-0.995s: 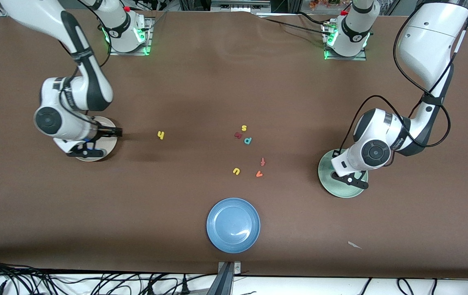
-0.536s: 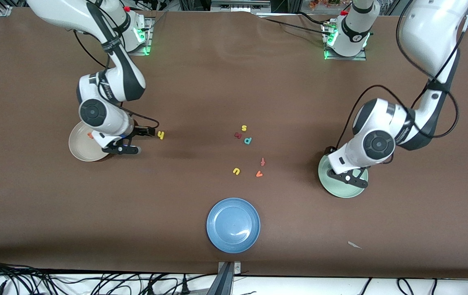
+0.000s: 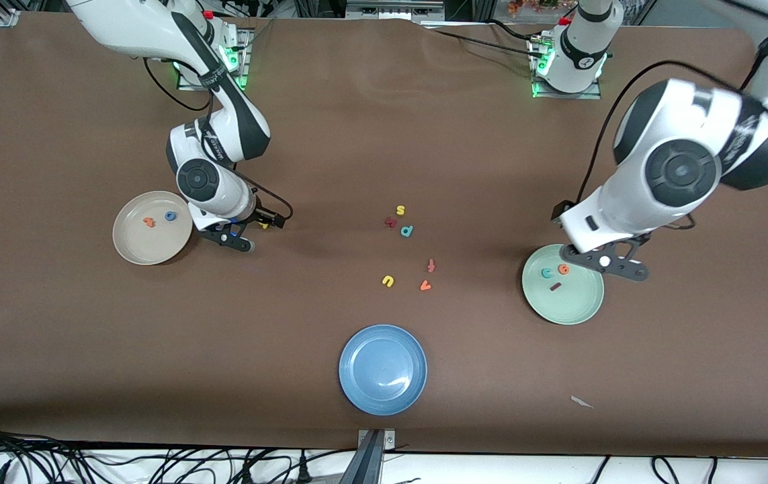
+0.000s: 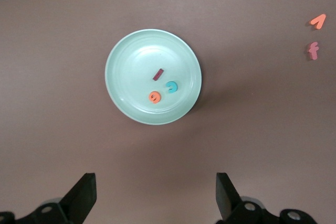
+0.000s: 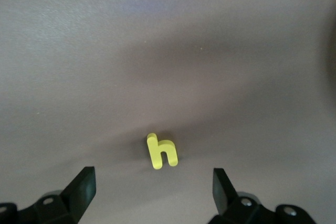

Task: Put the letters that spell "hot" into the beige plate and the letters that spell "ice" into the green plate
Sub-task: 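Return the left gripper to rest while the right gripper reaches the h, then grasp the yellow h with the right gripper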

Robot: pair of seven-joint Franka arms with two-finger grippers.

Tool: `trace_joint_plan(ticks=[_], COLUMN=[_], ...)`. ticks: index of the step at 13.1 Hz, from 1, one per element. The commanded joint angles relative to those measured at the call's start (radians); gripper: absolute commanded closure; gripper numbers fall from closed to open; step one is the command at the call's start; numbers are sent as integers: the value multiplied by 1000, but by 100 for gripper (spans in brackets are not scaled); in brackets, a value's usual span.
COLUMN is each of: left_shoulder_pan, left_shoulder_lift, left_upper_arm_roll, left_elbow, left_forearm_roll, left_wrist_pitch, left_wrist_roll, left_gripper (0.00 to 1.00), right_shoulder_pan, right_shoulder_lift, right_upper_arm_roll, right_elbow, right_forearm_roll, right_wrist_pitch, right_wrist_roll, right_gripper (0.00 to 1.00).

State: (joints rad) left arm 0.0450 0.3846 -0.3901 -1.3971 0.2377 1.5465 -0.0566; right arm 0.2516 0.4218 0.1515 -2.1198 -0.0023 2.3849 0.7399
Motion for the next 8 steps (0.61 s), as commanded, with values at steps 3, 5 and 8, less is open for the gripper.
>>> trace_joint_plan(ticks=[3, 5, 8], left_shoulder_pan=[-35, -118, -109], left_shoulder_lift=[-202, -251, -352], left_upper_arm_roll=[191, 322, 323], left_elbow=[-21, -37, -135], left_forearm_roll=[-142, -179, -184], left_wrist_pitch=[-42, -39, -34], left_wrist_roll=[14, 12, 12], left_gripper=[0, 0, 0], right_shoulder_pan=[-2, -2, -2], right_shoulder_lift=[-12, -8, -6], right_upper_arm_roll=[2, 2, 0], right_elbow=[-86, -117, -117], right_forearm_roll=[11, 8, 8], right_wrist_pitch=[120, 180, 183], right_wrist_roll=[42, 41, 42], right_gripper=[5, 5, 17])
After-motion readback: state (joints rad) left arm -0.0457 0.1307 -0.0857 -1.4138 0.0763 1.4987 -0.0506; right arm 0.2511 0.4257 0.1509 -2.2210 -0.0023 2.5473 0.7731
